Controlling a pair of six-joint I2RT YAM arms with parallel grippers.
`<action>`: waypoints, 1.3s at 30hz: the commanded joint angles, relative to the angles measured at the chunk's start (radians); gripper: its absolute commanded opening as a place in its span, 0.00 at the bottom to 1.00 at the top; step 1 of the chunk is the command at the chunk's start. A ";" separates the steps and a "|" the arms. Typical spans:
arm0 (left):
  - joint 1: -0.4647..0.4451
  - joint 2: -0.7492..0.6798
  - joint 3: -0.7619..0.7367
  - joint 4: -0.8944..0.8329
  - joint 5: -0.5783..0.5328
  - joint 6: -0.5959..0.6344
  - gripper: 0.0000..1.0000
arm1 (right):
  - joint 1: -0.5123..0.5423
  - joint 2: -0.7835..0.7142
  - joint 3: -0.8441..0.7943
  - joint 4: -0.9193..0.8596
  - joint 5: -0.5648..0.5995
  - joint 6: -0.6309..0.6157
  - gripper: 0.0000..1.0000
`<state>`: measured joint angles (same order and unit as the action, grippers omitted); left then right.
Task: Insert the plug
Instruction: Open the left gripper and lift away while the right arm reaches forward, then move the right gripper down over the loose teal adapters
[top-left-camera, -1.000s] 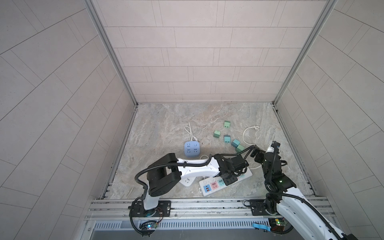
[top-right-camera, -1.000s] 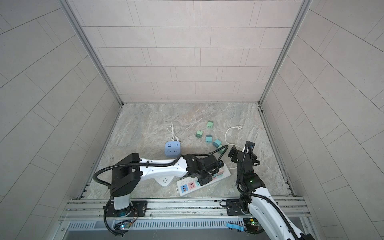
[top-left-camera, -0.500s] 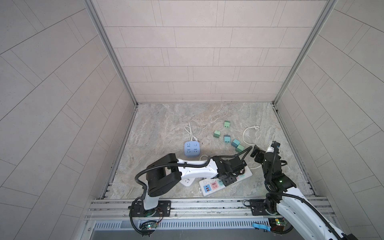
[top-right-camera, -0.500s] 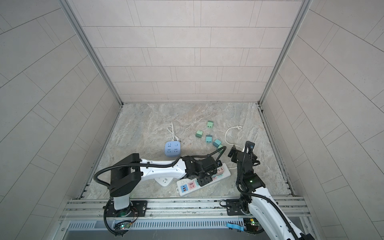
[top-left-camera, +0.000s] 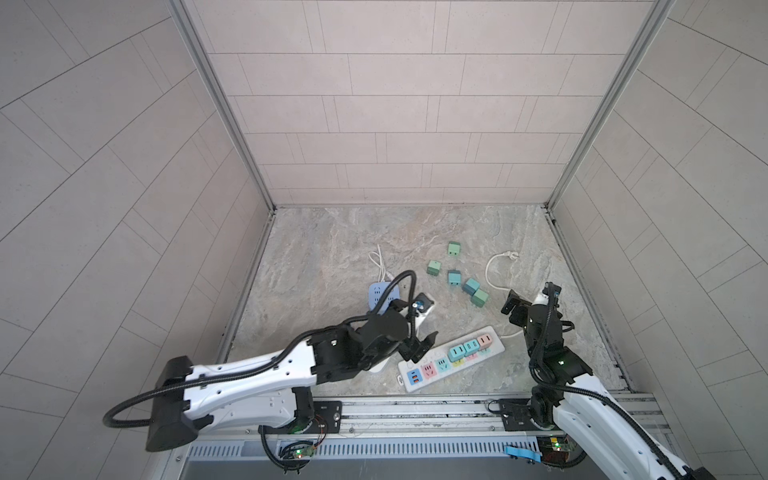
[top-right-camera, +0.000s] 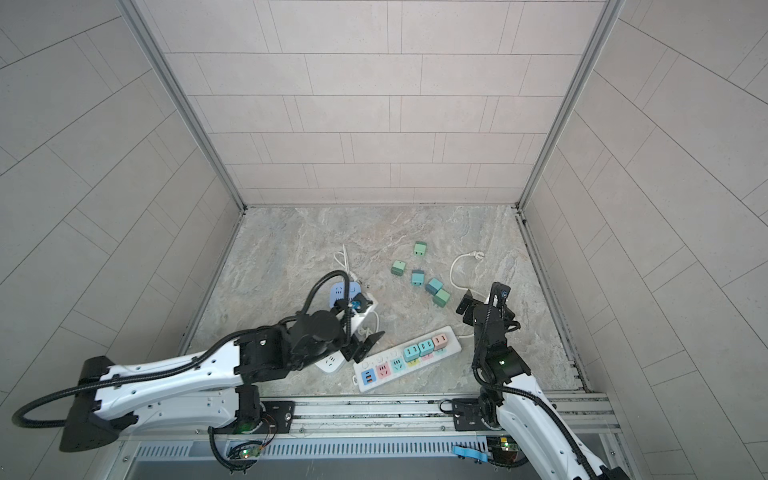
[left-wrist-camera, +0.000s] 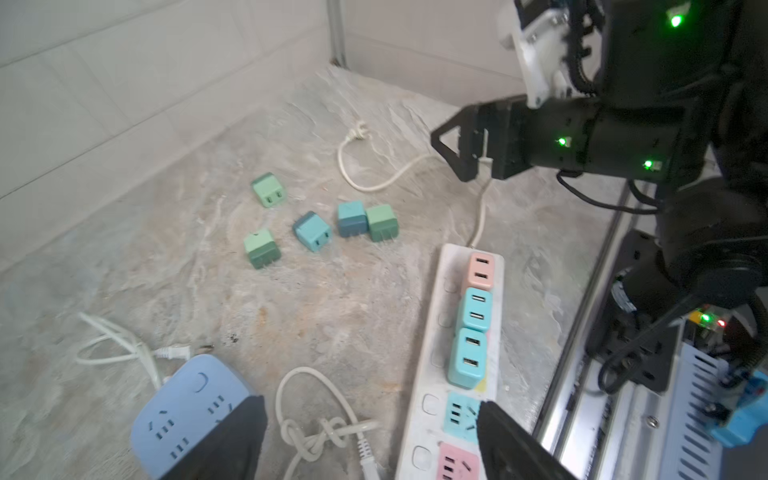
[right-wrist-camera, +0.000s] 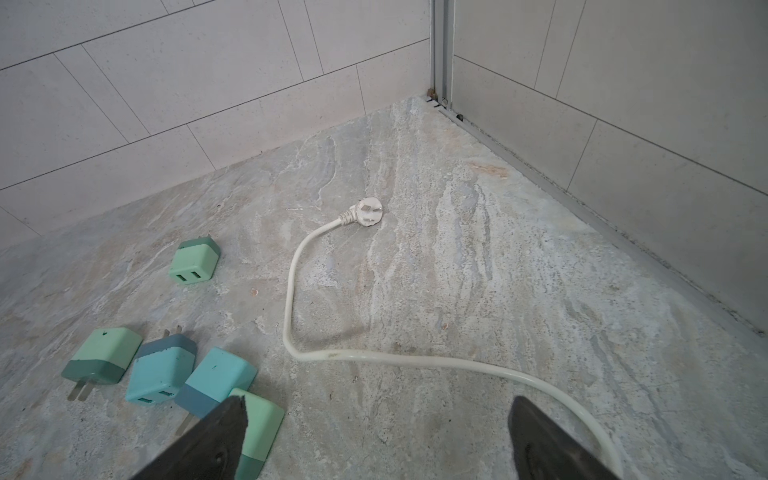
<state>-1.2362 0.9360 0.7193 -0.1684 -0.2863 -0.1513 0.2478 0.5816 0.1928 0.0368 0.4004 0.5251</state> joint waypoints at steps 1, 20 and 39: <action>0.007 -0.149 -0.161 0.093 -0.139 -0.105 0.90 | -0.003 -0.016 0.059 -0.086 0.085 0.060 1.00; 0.279 -0.296 -0.421 0.230 -0.124 -0.326 1.00 | 0.305 0.605 0.713 -0.476 -0.139 0.083 0.87; 0.474 -0.296 -0.459 0.203 0.096 -0.288 1.00 | 0.313 1.089 0.906 -0.506 -0.313 0.054 0.87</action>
<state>-0.7696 0.6281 0.2611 -0.0029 -0.2111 -0.4366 0.5705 1.6596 1.0897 -0.4366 0.0875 0.5766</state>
